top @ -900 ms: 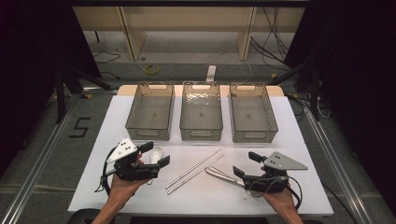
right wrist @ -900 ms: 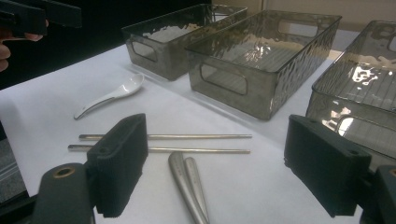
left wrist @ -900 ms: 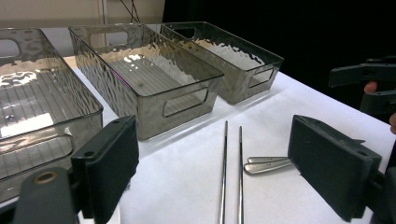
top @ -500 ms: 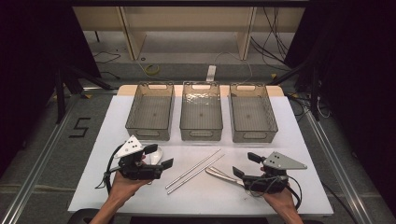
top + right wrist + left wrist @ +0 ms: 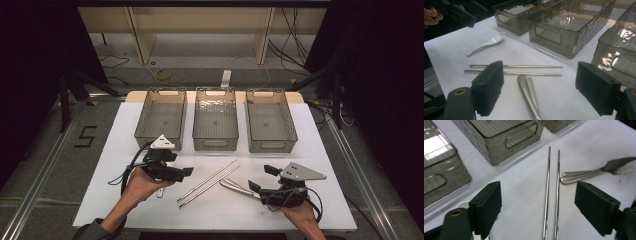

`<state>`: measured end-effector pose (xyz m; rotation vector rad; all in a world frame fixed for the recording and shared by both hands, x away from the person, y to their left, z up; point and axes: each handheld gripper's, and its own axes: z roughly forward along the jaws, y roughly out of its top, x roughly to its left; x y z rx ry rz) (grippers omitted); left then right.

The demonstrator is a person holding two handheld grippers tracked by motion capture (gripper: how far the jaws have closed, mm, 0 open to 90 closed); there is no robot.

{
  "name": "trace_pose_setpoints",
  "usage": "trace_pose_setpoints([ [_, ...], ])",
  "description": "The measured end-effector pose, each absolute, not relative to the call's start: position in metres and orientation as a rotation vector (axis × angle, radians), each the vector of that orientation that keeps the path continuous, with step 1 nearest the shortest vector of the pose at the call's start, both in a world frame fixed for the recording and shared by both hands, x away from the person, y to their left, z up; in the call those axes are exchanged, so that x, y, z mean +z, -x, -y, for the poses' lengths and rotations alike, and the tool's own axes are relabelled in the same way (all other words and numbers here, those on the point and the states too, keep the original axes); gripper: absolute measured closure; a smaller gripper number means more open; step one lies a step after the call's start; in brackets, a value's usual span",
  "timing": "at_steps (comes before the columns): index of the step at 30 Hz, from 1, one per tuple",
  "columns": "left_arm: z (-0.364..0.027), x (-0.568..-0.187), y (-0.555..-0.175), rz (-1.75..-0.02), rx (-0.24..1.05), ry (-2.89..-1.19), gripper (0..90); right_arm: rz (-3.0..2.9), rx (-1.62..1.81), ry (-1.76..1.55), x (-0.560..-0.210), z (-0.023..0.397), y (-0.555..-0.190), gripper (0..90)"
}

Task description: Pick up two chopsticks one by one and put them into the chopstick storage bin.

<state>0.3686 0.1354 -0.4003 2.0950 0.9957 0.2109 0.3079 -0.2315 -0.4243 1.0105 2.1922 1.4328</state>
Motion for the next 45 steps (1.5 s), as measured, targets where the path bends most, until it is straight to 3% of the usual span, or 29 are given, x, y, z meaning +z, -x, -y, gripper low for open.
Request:
trace_pose_setpoints([
  [20,-0.078,-0.43,-0.388,-0.902,0.07,-2.512,46.0,-2.224,1.459,-1.025,-0.426,0.231,-0.31,26.2],
  [45,-0.062,-0.456,-0.395,-0.891,0.023,-2.693,75.8,-2.247,1.436,-1.038,-0.428,0.229,-0.311,27.2],
])
